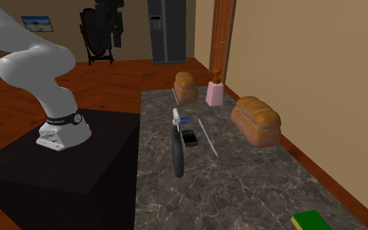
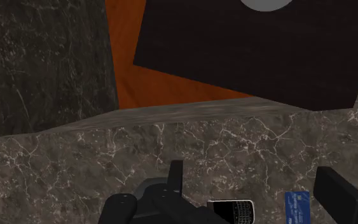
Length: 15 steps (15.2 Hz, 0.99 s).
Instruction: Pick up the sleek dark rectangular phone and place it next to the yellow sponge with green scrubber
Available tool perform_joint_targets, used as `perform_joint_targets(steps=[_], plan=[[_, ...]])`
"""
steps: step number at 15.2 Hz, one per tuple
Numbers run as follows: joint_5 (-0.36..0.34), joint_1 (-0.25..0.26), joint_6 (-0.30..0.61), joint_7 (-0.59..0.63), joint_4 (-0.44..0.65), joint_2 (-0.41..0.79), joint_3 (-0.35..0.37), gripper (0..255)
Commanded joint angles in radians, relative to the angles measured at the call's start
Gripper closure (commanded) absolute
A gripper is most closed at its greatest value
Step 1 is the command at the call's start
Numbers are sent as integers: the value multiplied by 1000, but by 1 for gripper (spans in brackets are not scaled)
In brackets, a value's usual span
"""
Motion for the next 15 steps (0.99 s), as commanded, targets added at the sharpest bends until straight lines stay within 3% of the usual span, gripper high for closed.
perform_joint_targets(steps=[1,8,15], plan=[[0,0,0,0,0,0,0,0],[100,-42,242,297,-122,111,87,0],[169,-85,512,578,-165,314,170,0]])
